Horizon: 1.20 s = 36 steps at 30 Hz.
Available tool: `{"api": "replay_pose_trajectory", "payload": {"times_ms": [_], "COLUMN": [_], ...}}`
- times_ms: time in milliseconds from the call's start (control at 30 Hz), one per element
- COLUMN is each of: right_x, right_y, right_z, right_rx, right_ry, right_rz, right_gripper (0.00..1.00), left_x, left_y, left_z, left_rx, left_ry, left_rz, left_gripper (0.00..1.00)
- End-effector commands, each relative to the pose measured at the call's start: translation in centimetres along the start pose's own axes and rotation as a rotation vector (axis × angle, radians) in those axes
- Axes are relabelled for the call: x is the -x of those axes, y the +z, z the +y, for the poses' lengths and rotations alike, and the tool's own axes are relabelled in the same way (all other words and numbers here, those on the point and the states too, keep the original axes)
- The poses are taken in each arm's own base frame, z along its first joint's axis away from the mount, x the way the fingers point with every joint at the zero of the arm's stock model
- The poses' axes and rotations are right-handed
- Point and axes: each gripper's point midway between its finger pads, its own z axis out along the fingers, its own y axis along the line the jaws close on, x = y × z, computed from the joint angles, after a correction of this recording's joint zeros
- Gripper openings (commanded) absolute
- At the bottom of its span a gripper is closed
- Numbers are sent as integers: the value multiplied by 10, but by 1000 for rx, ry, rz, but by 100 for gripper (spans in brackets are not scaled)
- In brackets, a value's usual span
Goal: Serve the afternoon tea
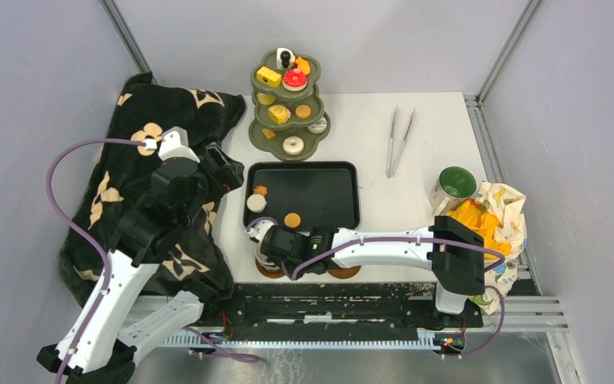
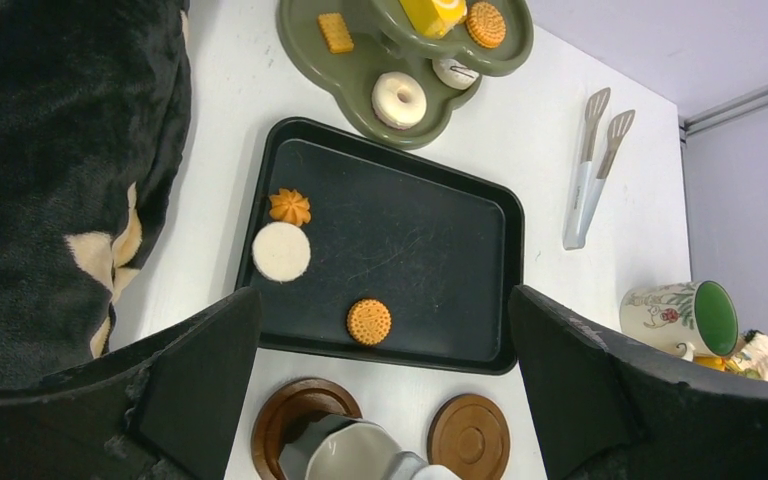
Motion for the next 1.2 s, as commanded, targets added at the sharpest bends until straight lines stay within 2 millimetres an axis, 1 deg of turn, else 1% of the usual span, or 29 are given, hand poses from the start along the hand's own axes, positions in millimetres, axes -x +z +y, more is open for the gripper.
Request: {"api": "replay_pose_trajectory", "payload": {"times_ms": [0,100,200,400,533,633,767,867,900,967,1000,1067,1100,1133,1167], "right_x": [55,53,51,51,46,39,36,36,36,36,37,39,41,43,46], "right_y": [-10,-7,-9,-19,-27,-22,-17,-16,-16,-17,-19,-22,-25,-28,-32], "right_z": [5,3,3,1,-6,-6,1,3,2,1,0,-3,-6,-9,-14], "right_rx": [-5,-15,-12,-5,-24,-21,7,19,18,12,6,-9,-21,-39,-59], "right_ry": [4,-6,-5,-2,12,6,-3,-6,-7,-8,-7,-4,-2,3,7], "right_rz": [-156,-132,-132,-148,-163,-143,-120,-123,-122,-123,-126,-131,-139,-148,-160], "right_gripper": [1,1,1,1,1,1,1,2,6,19,29,53,63,71,76], "left_x": [5,0,-2,-1,0,1,-1,-2,-1,-2,-2,-3,-3,-3,-3], "left_y": [0,3,4,5,4,3,4,5,5,5,5,6,7,7,8], "left_z": [-7,-7,-6,-5,-1,0,0,0,0,1,1,1,1,1,1], "left_rx": [-48,-55,-52,-43,-33,-35,-28,-29,-28,-25,-26,-23,-22,-22,-21], "left_ry": [26,22,22,29,34,30,32,30,29,28,28,28,29,30,31], "left_rz": [-22,-16,-15,-18,-30,-38,-28,-26,-28,-30,-30,-29,-28,-25,-25], "left_gripper": [99,99,99,99,99,99,99,99,99,99,99,99,99,99,99]}}
